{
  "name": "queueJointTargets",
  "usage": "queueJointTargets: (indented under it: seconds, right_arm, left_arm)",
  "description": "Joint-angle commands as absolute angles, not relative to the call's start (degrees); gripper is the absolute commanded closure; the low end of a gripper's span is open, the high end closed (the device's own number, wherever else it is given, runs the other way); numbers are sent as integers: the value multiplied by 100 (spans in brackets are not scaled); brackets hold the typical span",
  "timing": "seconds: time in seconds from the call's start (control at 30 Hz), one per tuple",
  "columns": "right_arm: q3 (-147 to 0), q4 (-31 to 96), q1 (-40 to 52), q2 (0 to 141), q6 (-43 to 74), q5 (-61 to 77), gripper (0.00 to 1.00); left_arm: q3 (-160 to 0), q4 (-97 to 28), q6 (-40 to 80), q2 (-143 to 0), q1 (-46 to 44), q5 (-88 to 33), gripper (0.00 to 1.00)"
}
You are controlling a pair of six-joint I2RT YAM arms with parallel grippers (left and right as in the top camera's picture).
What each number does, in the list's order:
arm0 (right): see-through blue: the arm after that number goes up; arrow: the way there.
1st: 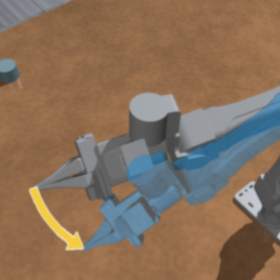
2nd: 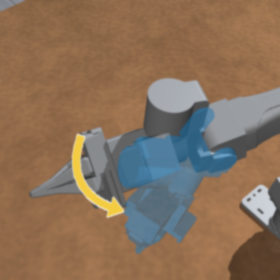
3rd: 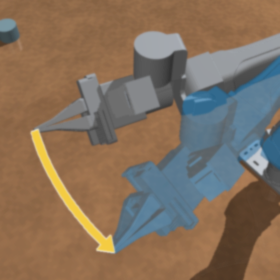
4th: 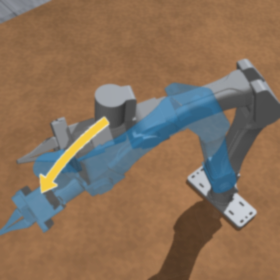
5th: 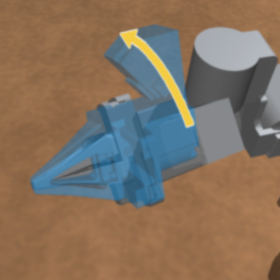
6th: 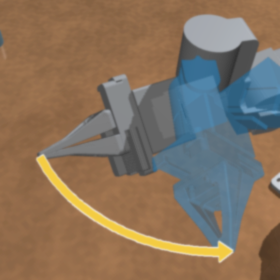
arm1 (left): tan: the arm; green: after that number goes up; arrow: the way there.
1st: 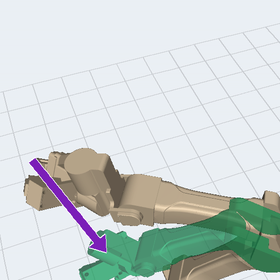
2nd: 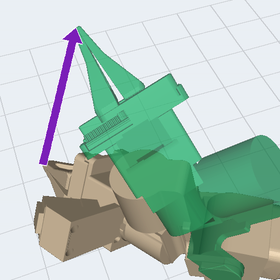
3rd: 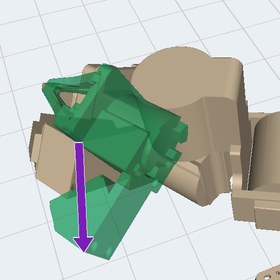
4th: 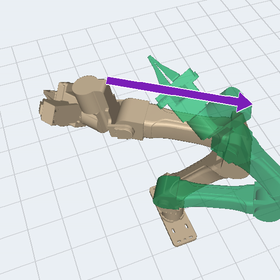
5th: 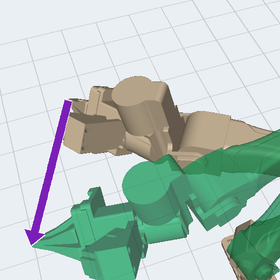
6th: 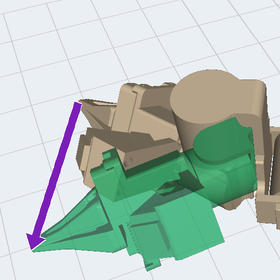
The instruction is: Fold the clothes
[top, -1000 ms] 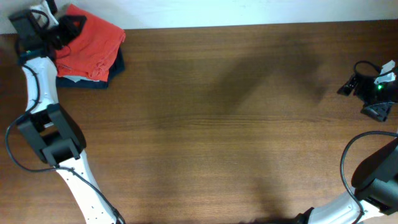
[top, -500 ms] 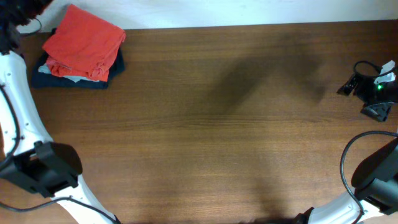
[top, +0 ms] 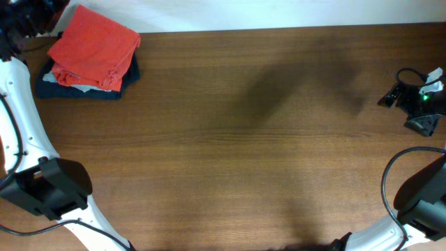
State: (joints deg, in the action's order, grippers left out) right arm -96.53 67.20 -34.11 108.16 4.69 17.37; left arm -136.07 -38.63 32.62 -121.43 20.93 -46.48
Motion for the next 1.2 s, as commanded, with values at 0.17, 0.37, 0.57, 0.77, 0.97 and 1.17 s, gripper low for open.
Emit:
queueJointTargets:
  seconds: [0.17,0.37,0.57,0.77,0.97,1.17]
  right_arm:
    - [-9675,6709,-3415,10809,478,1684,1]
    - [-9675,6709,-3400,10833,478,1684,1]
    - [-9675,6709,-3157,10130,478,1684,1]
    - [-9675,6709,-2429,8742,478,1684,2]
    - [-9675,6711,-958,7271,478,1684,1]
    - [-9673,6665,698,5800,132,1000,1]
  left_arm:
    - [-13600,-3870,3253,-12160,2106,-4617,1]
    - [-13600,-3870,3253,-12160,2106,-4617,1]
    - [-13600,-3870,3253,-12160,2106,-4619,1]
    - [-13600,-3870,3253,-12160,2106,-4619,1]
    - [-13600,-3870,3253,-12160,2106,-4617,1]
    - [-13600,-3870,3253,-12160,2106,-4619,1]
